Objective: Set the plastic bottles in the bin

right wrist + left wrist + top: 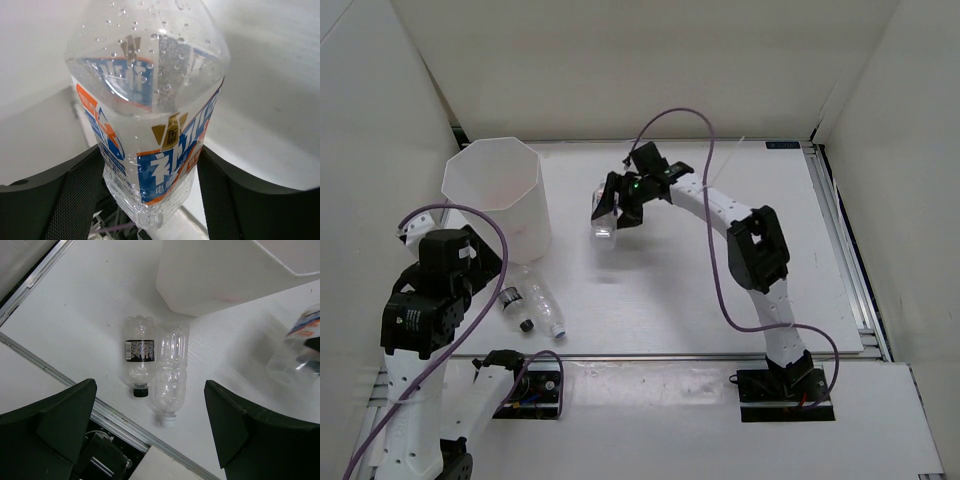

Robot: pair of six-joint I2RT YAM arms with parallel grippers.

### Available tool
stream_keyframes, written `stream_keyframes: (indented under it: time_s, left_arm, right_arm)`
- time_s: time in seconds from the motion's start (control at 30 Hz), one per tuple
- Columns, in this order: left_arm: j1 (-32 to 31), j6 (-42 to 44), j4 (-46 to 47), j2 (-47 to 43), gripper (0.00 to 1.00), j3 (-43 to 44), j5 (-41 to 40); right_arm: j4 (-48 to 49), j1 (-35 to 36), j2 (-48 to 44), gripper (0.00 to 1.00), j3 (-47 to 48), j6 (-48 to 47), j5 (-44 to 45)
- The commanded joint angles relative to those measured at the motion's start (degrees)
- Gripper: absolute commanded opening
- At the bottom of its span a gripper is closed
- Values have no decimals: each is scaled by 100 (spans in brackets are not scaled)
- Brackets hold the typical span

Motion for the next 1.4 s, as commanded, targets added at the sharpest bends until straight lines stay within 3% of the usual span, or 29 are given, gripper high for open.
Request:
stream_keyframes:
  time_s: [0.0,0.17,0.27,0.47,0.63,0.73,0.9,1.0,1.03,1.1,1.17,1.37]
  left_arm:
    - [-29,-78,155,-141,100,-100,-50]
    - [-29,-78,217,-141,100,-153,2]
    - [-29,-8,217,-80,100,57,3]
    - [-29,483,6,157,100,752,415]
    - [-29,932,-372,447,100,1244,766]
    - [-29,1424,-372,631,100,1297,837]
    - [-170,1478,-372,878,100,1516,644]
    - [-231,1531,-372,992,100,1658,583]
    - [-231,1531,-372,992,100,1658,513]
    - [-231,1531,-372,992,100,1710,512]
    - [-231,1531,-372,992,100,1649,512]
    - [-231,1093,-301,1045,100,1553,407]
  right_arm:
    - [261,-88,-719,20,378,-107,-745]
    - [1130,-88,-859,7,1124,561,-1152]
    - [1816,-88,-693,6,1572,956,-1222]
    - [3230,158,-174,0,2725,1099,-584]
    - [4171,544,-59,0,3007,379,532]
    - [4436,852,55,0,3155,-402,912]
    - [4735,1457,309,3,3314,-2081,1677]
    - [4648,1660,362,17,3376,-2689,1792]
    - [4560,1713,362,37,3324,-3064,1792]
    - [4393,1827,362,58,3271,-3400,1924]
    - [4322,1828,284,100,3270,-3690,1924]
    - [4366,1811,-1104,100,2542,-3824,2959]
